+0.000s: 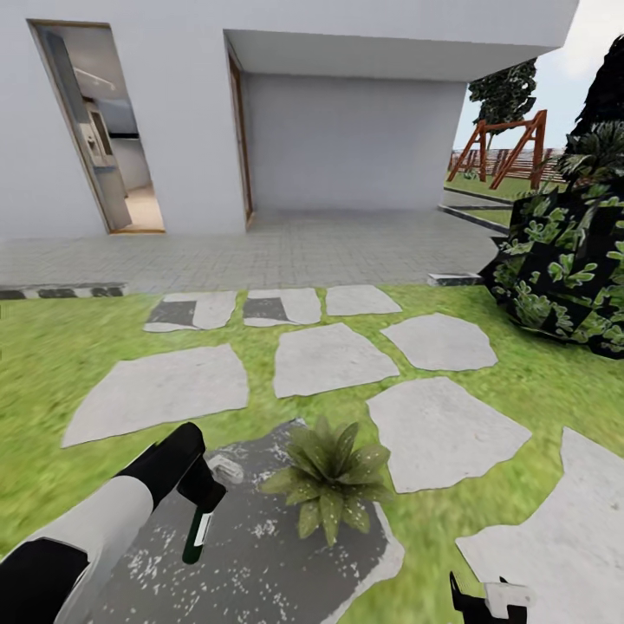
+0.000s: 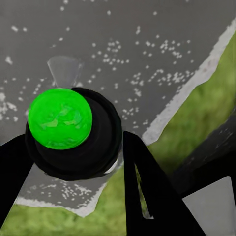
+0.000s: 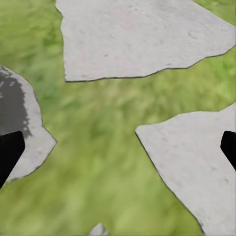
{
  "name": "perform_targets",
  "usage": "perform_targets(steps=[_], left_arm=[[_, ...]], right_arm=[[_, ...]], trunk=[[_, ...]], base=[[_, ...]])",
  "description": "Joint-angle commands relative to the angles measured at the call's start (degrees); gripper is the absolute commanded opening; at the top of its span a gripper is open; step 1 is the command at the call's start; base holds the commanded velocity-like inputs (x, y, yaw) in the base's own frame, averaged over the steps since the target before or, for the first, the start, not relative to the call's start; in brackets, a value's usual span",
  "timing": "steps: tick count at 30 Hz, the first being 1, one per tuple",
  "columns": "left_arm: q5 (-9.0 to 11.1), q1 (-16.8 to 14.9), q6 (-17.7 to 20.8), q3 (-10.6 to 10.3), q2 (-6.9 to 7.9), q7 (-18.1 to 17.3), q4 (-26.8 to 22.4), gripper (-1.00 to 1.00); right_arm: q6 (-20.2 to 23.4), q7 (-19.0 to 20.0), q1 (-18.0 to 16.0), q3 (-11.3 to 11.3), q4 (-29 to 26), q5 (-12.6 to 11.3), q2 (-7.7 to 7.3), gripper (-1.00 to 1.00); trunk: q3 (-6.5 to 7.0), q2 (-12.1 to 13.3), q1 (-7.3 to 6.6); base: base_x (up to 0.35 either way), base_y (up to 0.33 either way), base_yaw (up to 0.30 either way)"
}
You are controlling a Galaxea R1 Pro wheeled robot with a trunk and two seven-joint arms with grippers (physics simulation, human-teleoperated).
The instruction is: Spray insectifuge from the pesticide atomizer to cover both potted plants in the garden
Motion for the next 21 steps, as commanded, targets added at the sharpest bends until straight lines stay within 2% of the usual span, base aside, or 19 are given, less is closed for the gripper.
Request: perform_targets(steps=[1, 9, 21], left_arm=[[-0.5, 0.0, 0.0, -0.2, 0.04, -0.6, -0.1, -1.0], [-0.5, 0.0, 0.0, -0.1, -0.12, -0.6, -0.1, -1.0], [-0.6, 0.0, 0.1, -0.1, -0.05, -0.6, -0.1, -1.0]], right_arm=[[-0.2, 0.1, 0.0, -0.4, 0.0, 0.2, 0.02, 1.0], [-0.2, 0.1, -0.1, -0.5, 0.0, 0.1, 0.02, 1.0], [-0.2, 0.1, -0.1, -0.4, 0.1, 0.1, 0.02, 1.0]], trunk=[[-0.05, 0.0, -0.01], [-0.05, 0.0, -0.01], [-0.05, 0.0, -0.01]], base=[[0.009, 0.284, -0.004], [0.001, 0.055, -0.009], [0.0, 0.0, -0.245]])
